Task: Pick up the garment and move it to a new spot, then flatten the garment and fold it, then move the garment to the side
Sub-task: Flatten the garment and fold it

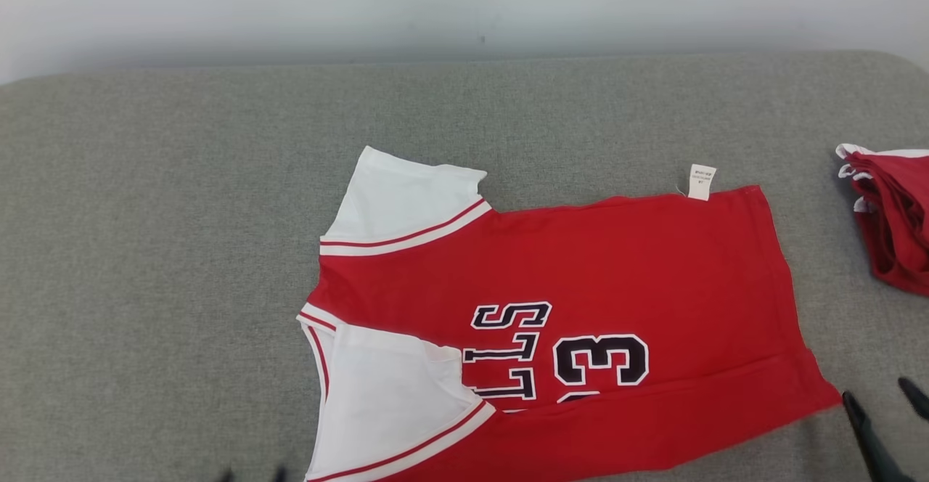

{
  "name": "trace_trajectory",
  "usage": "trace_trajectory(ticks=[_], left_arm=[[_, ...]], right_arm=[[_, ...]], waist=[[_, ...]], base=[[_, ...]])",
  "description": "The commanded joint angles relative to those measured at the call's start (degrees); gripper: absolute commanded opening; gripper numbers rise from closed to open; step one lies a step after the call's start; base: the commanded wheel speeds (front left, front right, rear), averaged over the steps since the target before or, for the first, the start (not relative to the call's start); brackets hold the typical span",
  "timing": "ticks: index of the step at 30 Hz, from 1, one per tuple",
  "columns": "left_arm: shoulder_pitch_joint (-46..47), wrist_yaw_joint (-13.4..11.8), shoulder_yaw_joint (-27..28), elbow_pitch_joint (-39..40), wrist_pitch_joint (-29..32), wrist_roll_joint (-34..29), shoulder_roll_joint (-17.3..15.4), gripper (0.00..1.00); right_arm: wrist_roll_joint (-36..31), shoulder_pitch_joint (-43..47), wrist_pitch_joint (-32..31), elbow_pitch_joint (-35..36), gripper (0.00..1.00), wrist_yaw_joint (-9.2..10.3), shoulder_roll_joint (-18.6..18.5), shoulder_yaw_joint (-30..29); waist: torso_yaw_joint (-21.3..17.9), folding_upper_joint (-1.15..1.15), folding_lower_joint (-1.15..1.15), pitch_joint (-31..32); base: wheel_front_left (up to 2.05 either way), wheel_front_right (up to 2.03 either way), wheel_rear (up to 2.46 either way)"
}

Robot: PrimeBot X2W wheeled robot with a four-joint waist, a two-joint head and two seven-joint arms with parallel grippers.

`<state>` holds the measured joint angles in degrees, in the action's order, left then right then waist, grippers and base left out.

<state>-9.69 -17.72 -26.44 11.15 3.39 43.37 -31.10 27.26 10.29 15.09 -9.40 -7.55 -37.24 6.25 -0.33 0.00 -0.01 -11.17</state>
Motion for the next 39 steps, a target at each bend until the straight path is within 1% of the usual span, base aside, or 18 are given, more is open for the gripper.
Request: trace_trajectory(ticks=[1,4,7,10,12,14,16,19,22,25,27,32,39], left_arm=[[1.9,-0.3,0.9,0.8,0.0,-0.3,-0.7,1.0],[7.2,-0.3,3.4,3.4,1.9,-1.2,-3.3,1.0],[15.7,0.0,4.9,5.3,5.4,-2.0,-5.2,1.0],[25.4,1.2,4.5,4.5,10.5,-1.6,-5.2,1.0],[32.1,3.6,4.4,2.1,13.8,1.4,-3.8,1.0],[38.5,5.9,4.1,-1.6,17.8,2.8,-4.4,1.0],[44.8,7.7,3.6,-5.3,21.9,4.5,-3.9,1.0],[53.6,9.6,2.0,-11.2,27.0,3.9,-3.6,1.0],[60.8,11.5,-0.7,-17.5,31.9,3.2,-2.7,1.0],[66.1,13.5,-4.2,-23.4,37.2,2.0,-1.8,1.0],[69.3,14.7,-5.9,-26.6,39.1,0.5,-1.5,1.0],[73.8,16.2,-8.5,-33.9,40.9,-1.5,-0.1,1.0],[76.7,17.8,-10.7,-39.3,43.3,-3.1,0.0,1.0]], right_arm=[[-0.7,0.0,0.1,0.6,1.0,0.16,0.4,-0.8],[-2.1,-0.9,0.1,3.0,1.0,0.16,1.0,-3.0],[-4.4,-2.7,0.0,5.1,1.0,0.16,1.6,-4.2],[-5.9,-5.6,0.0,6.6,1.0,0.16,2.8,-3.9],[-6.9,-7.5,0.1,7.3,1.0,0.16,3.6,-2.7],[-7.8,-9.9,0.0,7.8,1.0,0.16,4.1,-1.2],[-8.3,-11.9,0.1,7.9,1.0,0.16,4.6,0.2],[-8.4,-14.8,0.1,7.9,1.0,0.16,4.9,1.8],[-8.5,-17.1,0.0,7.6,1.0,0.16,5.2,3.1],[-8.7,-19.0,0.1,7.3,1.0,0.16,5.3,4.0],[-8.6,-20.1,0.1,7.2,1.0,0.16,5.6,4.5],[-8.8,-21.6,0.1,6.7,1.0,0.16,6.2,5.5],[-8.9,-21.9,0.1,6.1,1.0,0.16,7.0,5.5]], waist=[[-0.2,0.0,0.01,-0.3],[-0.6,0.0,0.01,-1.4],[-1.3,0.0,0.01,-2.9],[-2.1,0.0,0.01,-4.8],[-2.9,0.0,0.01,-6.5],[-3.9,0.0,0.01,-8.3],[-4.7,0.0,0.01,-9.9],[-6.1,0.0,0.01,-12.3],[-7.4,0.0,0.01,-14.1],[-8.7,0.0,0.01,-15.6],[-9.5,0.0,0.01,-16.5],[-11.3,0.0,0.01,-18.0],[-12.4,0.0,0.01,-18.7]], base=[[0.0,0.0,0.0],[0.0,0.0,0.0],[0.0,0.0,0.0],[0.0,0.0,0.0],[0.0,0.0,0.0],[0.0,0.0,0.0],[0.0,0.0,0.0],[0.0,0.0,0.0],[0.0,0.0,0.0],[0.0,0.0,0.0],[0.0,0.0,0.0],[0.0,0.0,0.0],[0.0,0.0,0.0]])
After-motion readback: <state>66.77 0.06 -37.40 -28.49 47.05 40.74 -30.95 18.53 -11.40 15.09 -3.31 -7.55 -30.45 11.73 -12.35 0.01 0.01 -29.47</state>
